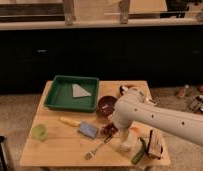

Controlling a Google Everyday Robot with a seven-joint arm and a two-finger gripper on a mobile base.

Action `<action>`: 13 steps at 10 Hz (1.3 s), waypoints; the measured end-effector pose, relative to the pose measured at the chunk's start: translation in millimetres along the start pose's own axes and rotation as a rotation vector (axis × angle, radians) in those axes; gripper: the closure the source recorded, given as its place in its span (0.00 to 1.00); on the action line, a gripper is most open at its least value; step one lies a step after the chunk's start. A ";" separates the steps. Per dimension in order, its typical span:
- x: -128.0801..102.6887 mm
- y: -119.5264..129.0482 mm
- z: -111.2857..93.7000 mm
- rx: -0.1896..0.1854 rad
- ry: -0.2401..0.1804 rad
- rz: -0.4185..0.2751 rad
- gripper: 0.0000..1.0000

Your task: Place grapes in tray

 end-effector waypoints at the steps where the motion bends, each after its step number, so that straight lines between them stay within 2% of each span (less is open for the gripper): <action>1: -1.1 0.5 3.7 0.002 -0.007 -0.001 0.20; 2: -1.8 -0.3 3.3 0.005 -0.005 -0.010 0.20; 5: -15.8 -13.1 -17.2 0.025 0.007 -0.052 0.20; 8: -15.5 -17.5 -31.6 0.048 0.033 -0.063 0.20; 11: -22.7 -23.4 -34.4 0.071 0.011 -0.070 0.20; 13: -37.3 -30.9 -29.4 0.072 -0.015 -0.091 0.20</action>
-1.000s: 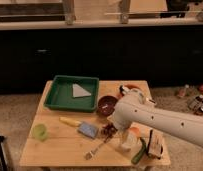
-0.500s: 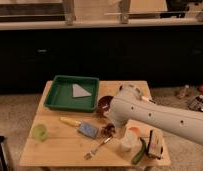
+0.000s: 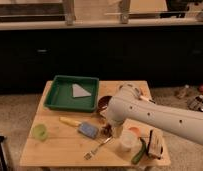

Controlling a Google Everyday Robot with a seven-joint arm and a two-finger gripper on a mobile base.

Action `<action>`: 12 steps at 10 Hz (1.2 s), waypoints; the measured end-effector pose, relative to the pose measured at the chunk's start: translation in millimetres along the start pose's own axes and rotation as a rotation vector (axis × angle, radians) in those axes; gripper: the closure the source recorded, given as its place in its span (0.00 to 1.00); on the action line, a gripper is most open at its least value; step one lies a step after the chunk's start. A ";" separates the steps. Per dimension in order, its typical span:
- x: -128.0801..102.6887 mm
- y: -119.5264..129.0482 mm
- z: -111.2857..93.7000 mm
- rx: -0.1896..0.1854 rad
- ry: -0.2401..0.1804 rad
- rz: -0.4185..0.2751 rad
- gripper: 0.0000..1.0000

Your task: Place grapes in tray

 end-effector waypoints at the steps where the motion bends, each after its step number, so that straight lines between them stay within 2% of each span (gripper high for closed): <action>1: -5.5 -3.0 3.1 -0.002 -0.014 -0.012 0.20; 4: -16.5 -6.0 17.4 -0.026 -0.054 -0.035 0.20; 8: -7.6 6.4 62.1 -0.094 -0.109 -0.003 0.20; 12: 7.0 12.9 77.3 -0.111 -0.101 0.072 0.20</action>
